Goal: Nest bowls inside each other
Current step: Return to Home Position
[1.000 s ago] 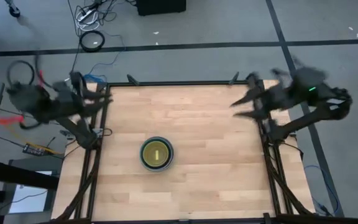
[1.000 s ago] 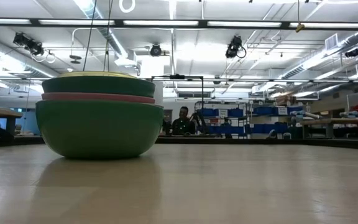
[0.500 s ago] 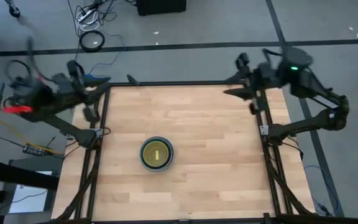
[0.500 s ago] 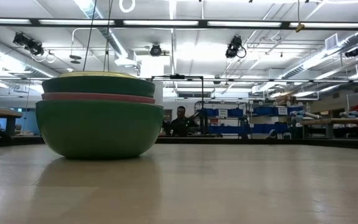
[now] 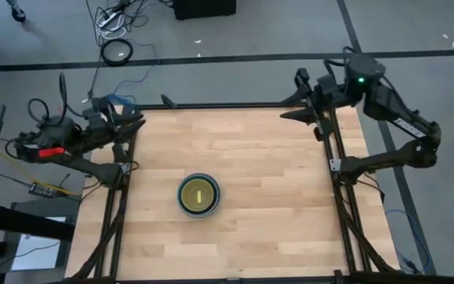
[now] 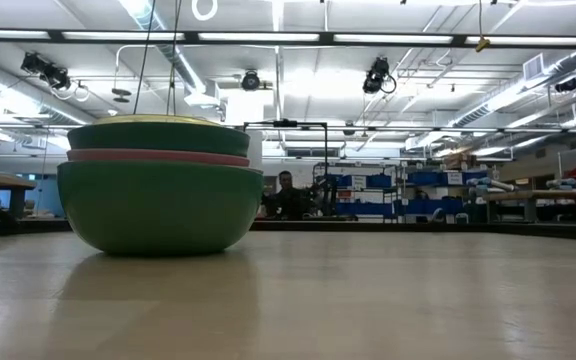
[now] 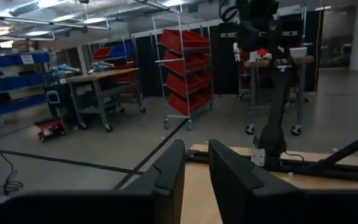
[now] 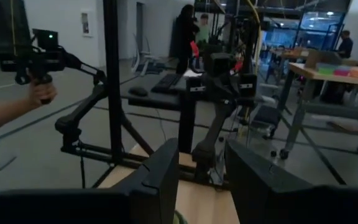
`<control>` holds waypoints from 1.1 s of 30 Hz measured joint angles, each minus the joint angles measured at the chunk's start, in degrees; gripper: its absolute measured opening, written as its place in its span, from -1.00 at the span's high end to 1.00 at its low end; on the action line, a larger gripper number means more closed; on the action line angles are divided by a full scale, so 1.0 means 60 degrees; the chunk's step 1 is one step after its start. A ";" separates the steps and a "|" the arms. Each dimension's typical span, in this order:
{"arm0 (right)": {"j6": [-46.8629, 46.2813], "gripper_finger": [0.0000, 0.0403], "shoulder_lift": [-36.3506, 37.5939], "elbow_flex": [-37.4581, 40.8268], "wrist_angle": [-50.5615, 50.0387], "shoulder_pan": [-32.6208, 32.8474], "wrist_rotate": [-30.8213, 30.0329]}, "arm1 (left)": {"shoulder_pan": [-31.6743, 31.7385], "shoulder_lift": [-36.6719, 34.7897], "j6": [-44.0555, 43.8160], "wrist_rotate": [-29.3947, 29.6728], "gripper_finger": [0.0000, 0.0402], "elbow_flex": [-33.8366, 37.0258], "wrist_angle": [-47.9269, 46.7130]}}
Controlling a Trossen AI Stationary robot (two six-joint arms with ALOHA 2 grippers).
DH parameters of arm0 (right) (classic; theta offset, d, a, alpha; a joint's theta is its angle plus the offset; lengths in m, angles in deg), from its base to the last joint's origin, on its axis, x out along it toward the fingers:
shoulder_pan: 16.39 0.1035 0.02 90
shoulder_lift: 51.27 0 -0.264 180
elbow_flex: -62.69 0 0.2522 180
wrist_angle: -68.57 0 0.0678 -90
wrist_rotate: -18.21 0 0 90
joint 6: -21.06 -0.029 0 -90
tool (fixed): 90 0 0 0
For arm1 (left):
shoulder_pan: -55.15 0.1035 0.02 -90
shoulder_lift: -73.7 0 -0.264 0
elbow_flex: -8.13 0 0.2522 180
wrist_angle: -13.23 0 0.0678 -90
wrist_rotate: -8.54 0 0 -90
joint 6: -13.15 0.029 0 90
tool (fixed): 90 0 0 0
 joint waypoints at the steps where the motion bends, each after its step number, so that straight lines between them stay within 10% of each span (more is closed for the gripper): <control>1: 0.0039 0.41 0.0148 0.0000 -0.0200 -0.0050 0.0001 | 0.0000 -0.0197 -0.0055 0.0001 0.60 0.0168 0.0002; 15: -0.0124 0.42 0.3001 0.2254 -0.0106 -0.0505 -0.0002 | -0.0011 -0.2991 -0.0858 -0.0020 0.60 0.2131 -0.0015; 33: -0.1032 0.42 0.4682 0.4708 0.2028 -0.1592 0.0814 | -0.0011 -0.3288 -0.1169 -0.0034 0.60 0.2949 -0.0049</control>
